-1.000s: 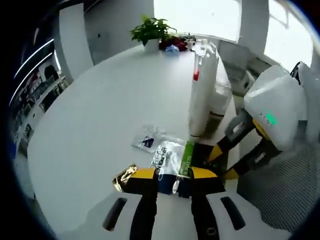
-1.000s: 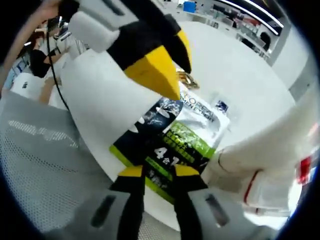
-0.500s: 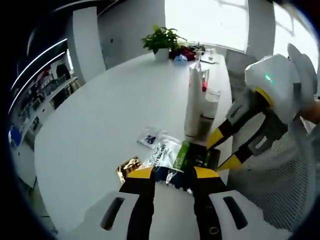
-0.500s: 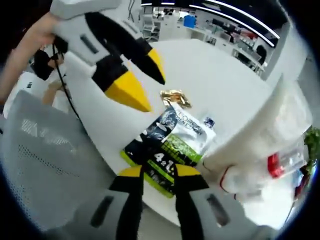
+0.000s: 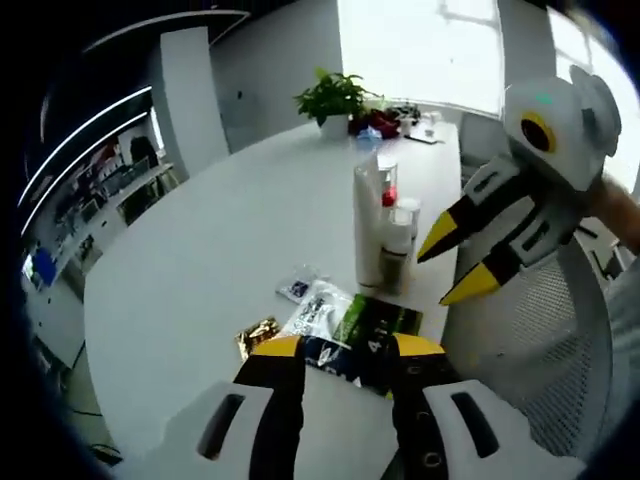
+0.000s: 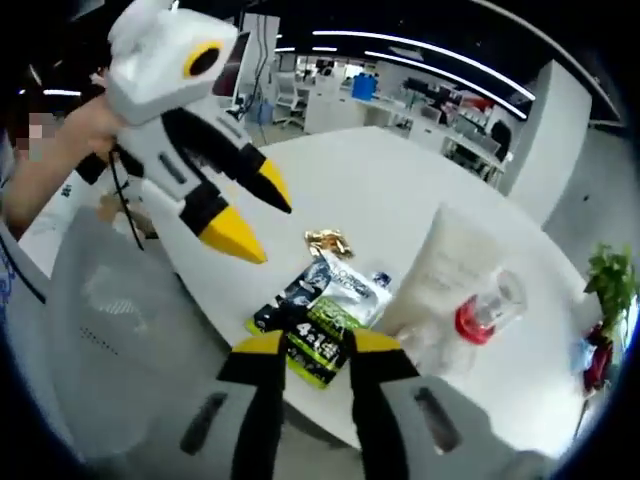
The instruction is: Arrange the skincare products in the storage area until every visible bottle or jar stands upright without overlapping.
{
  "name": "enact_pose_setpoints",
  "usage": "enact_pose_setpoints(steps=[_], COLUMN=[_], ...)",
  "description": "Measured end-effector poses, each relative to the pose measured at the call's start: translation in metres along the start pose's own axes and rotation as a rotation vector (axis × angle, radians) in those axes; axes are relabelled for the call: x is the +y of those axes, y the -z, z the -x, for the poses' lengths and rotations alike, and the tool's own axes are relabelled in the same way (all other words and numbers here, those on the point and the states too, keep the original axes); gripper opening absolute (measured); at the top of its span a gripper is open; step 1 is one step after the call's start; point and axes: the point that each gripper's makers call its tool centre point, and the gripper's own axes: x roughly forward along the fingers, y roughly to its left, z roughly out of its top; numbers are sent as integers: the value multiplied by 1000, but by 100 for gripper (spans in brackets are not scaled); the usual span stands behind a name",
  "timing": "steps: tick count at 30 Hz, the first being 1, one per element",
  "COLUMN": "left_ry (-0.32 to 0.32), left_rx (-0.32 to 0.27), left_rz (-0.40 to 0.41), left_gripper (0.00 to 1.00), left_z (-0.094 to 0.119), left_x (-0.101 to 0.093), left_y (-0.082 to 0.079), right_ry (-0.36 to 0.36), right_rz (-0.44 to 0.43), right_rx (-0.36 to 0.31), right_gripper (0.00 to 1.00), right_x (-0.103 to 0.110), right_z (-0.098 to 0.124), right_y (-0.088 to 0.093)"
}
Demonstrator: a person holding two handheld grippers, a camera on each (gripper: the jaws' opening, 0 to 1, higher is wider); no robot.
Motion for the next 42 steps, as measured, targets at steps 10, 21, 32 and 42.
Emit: enact_pose_setpoints(steps=[10, 21, 32, 42], left_ry=[-105, -273, -360, -368], left_rx=[-38, -102, -102, -65], left_rz=[60, 143, 206, 215], left_gripper=[39, 59, 76, 87], left_z=[18, 45, 58, 58], left_x=[-6, -1, -8, -8], left_y=[-5, -6, 5, 15], right_ry=[76, 54, -23, -24], right_rz=[-19, -21, 14, -33], right_rx=[-85, -120, -150, -161], right_gripper=[39, 61, 69, 81], right_x=[-50, -78, -85, -84], right_z=[47, 66, 67, 64], right_y=[15, 33, 32, 27])
